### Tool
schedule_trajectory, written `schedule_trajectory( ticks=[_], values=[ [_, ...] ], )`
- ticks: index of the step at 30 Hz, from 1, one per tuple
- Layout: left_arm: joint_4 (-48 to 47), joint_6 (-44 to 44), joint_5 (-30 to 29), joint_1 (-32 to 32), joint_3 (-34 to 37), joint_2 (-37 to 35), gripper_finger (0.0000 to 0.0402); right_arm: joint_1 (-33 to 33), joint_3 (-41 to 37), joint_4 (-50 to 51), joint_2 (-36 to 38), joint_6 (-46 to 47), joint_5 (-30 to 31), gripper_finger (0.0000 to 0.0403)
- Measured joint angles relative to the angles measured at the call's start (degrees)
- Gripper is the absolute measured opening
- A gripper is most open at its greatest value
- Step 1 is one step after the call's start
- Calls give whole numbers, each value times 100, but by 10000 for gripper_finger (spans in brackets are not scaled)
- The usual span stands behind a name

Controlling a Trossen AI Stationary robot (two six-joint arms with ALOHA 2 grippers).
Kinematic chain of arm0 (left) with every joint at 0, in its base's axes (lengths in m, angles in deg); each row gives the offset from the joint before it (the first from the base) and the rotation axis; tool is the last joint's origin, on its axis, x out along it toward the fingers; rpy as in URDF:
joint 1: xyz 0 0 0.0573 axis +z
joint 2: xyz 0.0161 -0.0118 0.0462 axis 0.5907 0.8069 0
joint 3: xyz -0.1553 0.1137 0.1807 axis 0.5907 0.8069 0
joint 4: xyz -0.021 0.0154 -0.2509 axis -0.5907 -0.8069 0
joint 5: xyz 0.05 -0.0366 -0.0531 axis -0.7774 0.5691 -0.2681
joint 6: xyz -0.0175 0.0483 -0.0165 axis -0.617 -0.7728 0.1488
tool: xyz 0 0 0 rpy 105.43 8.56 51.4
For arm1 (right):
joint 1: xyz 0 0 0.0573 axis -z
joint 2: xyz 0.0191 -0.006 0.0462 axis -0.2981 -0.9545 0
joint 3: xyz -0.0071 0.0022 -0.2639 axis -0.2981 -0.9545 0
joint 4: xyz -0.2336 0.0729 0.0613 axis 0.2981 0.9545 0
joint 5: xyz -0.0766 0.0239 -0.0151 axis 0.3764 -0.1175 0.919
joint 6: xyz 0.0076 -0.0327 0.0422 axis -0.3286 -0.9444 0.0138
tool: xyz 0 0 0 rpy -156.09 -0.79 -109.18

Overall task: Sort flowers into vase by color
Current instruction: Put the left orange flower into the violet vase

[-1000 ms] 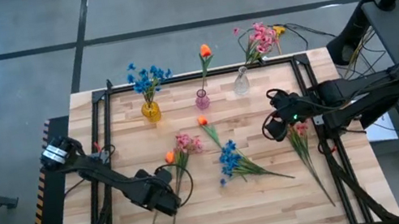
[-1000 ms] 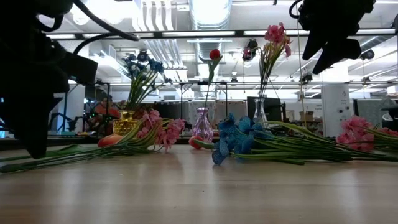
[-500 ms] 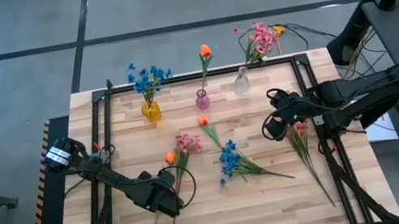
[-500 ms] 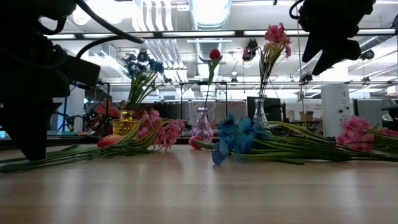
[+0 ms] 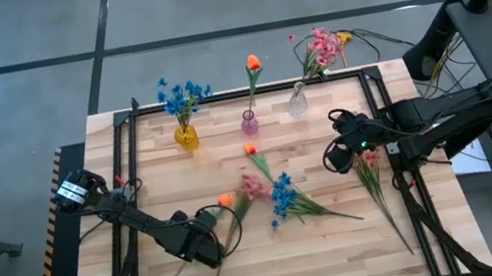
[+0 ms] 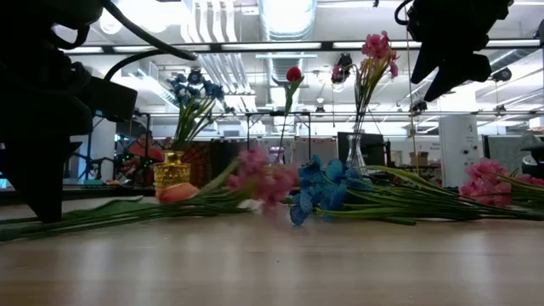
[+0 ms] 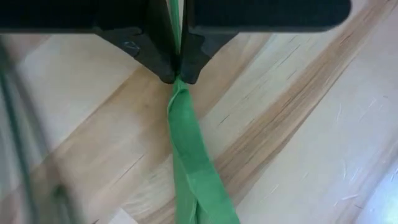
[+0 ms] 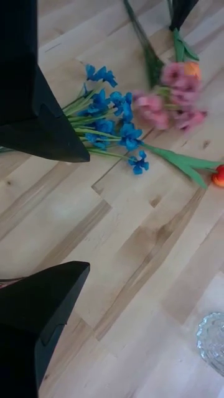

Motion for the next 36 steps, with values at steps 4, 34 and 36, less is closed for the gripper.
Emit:
schedule_trajectory(
  ticks=[4,34,36],
  values=[
    [3,-35,0,1,0,0,1,0,0,-9,0,-2,0,266],
    [1050,-3582,-3448,-381,-336,-2430,0,-888,-297,-2229,-28,-1454,675,256],
    [1650,-4397,-3453,-381,-334,-2480,0,-995,-413,-2623,-76,-1673,740,255]
  ],
)
